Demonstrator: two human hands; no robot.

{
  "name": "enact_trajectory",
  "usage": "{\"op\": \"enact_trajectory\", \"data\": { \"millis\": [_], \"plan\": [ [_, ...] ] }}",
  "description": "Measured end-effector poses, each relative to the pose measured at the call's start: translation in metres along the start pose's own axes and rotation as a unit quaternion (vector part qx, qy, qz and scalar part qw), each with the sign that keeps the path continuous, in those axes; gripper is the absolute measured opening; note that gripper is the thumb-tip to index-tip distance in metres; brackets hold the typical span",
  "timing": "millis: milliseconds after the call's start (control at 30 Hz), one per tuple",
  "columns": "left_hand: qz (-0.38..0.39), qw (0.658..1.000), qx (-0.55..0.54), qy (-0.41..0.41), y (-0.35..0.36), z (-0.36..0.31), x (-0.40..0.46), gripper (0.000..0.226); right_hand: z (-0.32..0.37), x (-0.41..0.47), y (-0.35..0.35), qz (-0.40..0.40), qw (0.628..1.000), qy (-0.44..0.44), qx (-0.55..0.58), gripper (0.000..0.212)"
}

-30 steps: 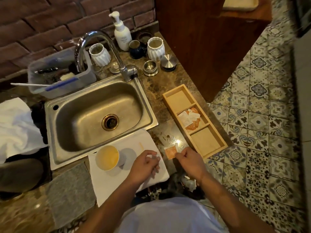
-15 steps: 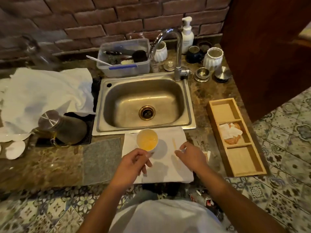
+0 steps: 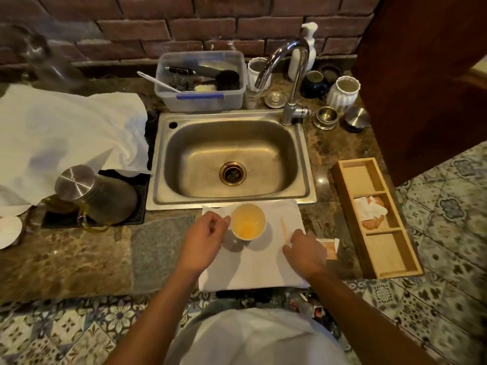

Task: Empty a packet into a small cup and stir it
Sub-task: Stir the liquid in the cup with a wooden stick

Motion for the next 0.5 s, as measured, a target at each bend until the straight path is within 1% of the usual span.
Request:
{"op": "enact_trajectory", "data": {
  "millis": [133, 333, 500],
  "plan": [
    [0.016, 0.998, 0.049, 0.030, 0.003, -0.007, 0.013, 0.032, -0.001, -0.001, 0.002, 0.008, 1.000, 0.027, -0.006, 0.035],
    [0.065, 0.993, 0.086, 0.047, 0.009, -0.004, 0.021, 0.027, -0.003, -0.002, 0.004, 0.028, 0.997, 0.065, -0.044, 0.041],
    [0.081, 0.992, 0.087, 0.052, 0.009, 0.001, 0.023, 0.028, -0.005, -0.006, 0.008, 0.038, 0.994, 0.094, -0.046, 0.038]
  ]
}}
Point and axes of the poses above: each hand's wrist, its own x-axis towards the middle knuckle, its own y-axis out of the palm, z = x × y, the point moved 6 cm from there along x, towards the middle knuckle, and after that the axes turned 6 degrees about -y, right-handed, at the moved point
